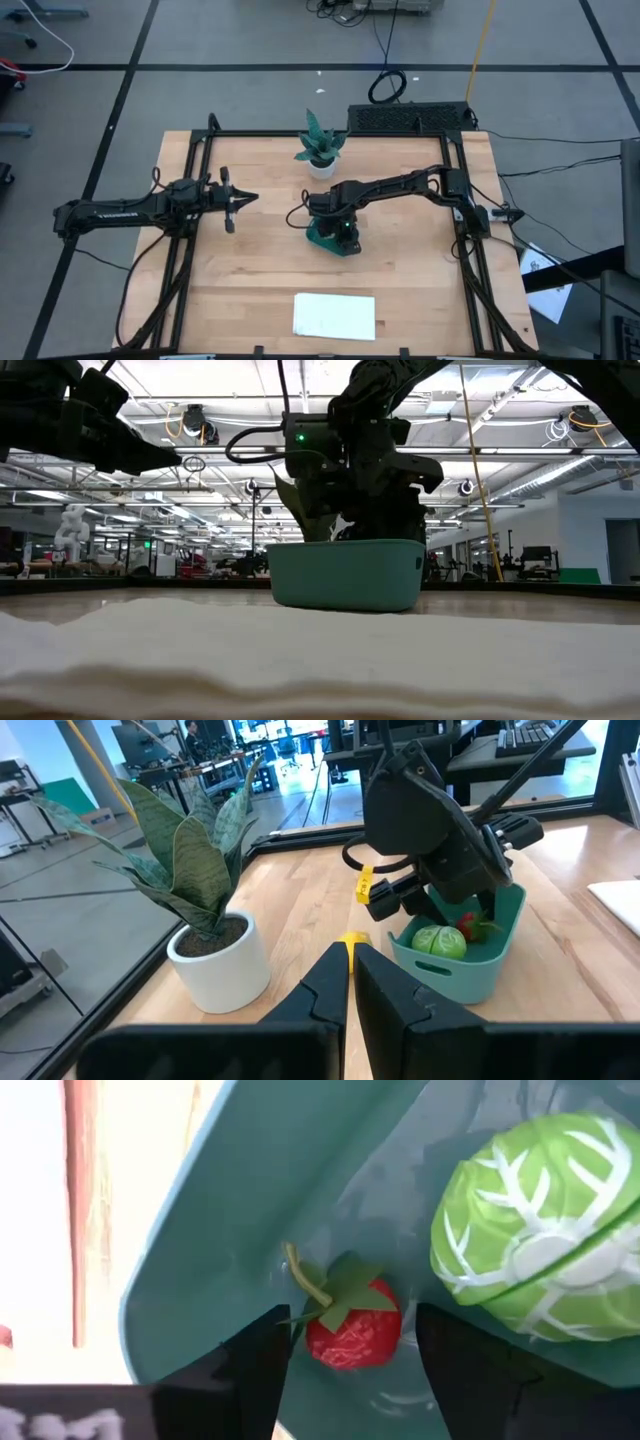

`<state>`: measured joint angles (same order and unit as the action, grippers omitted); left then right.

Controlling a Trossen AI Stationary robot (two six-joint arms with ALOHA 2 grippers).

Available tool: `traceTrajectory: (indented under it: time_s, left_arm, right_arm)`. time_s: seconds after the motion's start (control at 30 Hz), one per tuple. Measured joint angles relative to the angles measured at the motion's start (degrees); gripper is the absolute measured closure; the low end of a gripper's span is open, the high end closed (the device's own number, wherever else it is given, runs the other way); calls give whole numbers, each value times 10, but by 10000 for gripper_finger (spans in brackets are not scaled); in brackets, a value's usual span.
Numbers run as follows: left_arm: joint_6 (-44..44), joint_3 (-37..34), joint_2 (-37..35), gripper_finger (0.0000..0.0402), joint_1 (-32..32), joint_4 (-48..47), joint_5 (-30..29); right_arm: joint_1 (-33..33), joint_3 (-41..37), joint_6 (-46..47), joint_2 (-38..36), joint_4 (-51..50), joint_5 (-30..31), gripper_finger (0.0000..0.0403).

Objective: Pick and placing Produce into tupperware
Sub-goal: Put the red strawberry into the green bin, then put the yellow lemon into the green bin

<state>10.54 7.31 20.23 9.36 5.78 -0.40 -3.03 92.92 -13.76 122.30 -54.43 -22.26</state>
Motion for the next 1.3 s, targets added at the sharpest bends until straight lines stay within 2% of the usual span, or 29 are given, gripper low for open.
traceTrajectory:
  time_s: [0.13,0.27,0.53,0.73,0.9,1.13,1.2,1.3]
  left_arm:
    - [-2,0,0,376,0,0,0]
    - [-2,0,0,376,0,0,0]
    - [-5,0,0,376,0,0,0]
    - [-6,0,0,376,0,0,0]
    - [-5,0,0,376,0,-1,0]
    - [-5,0,0,376,0,-1,0]
    - [-5,0,0,376,0,-1,0]
    - [-5,0,0,376,0,-1,0]
  right_arm:
    - [0,1,0,0,-3,7,193]
    - [1,21,0,-1,-36,45,193]
    - [1,68,5,-1,-71,49,193]
    - [1,84,-7,-22,-84,106,199]
    - [2,84,-13,-51,-56,106,251]
    - [12,84,-30,-67,-2,107,380]
    - [16,84,-37,-67,6,107,396]
    - [23,84,-38,-67,16,118,391]
